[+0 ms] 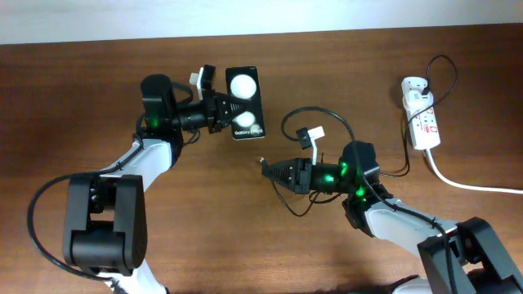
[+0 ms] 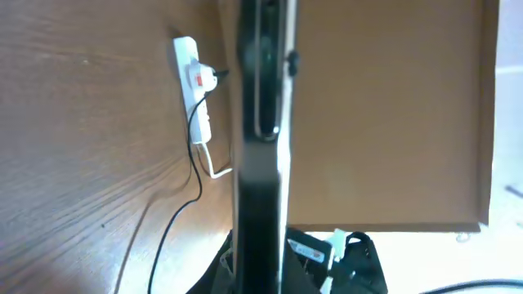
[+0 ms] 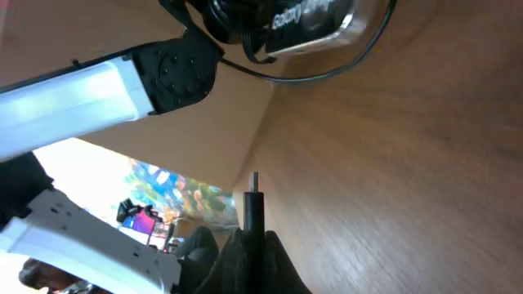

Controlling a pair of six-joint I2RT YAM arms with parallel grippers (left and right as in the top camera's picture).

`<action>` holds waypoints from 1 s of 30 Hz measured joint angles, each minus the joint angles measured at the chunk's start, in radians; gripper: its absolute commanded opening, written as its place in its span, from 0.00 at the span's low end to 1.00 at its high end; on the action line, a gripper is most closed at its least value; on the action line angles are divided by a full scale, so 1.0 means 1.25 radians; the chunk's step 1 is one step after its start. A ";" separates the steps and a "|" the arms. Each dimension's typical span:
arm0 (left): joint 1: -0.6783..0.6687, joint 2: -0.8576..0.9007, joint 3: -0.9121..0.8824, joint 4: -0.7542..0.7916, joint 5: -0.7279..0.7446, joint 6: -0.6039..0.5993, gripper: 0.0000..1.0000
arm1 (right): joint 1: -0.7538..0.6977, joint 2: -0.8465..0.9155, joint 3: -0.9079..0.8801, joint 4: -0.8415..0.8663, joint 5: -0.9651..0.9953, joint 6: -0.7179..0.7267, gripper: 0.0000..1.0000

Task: Plug charger to phone and switch on socket
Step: 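Push the connector up into the phone's bottom port held by left gripper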

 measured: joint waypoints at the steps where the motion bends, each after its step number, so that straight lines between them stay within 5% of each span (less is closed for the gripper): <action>1: -0.002 0.000 0.000 0.006 0.003 0.000 0.00 | 0.000 0.003 0.000 0.002 0.011 0.016 0.04; 9: -0.048 0.000 -0.001 0.084 -0.084 -0.056 0.00 | 0.000 0.063 -0.001 0.149 0.092 0.169 0.04; 15: -0.048 0.000 -0.001 0.164 -0.124 -0.140 0.00 | 0.000 0.078 0.004 0.213 0.134 0.201 0.04; 30: -0.048 0.000 -0.001 0.164 -0.120 -0.144 0.00 | -0.001 0.143 0.069 0.246 0.101 0.218 0.04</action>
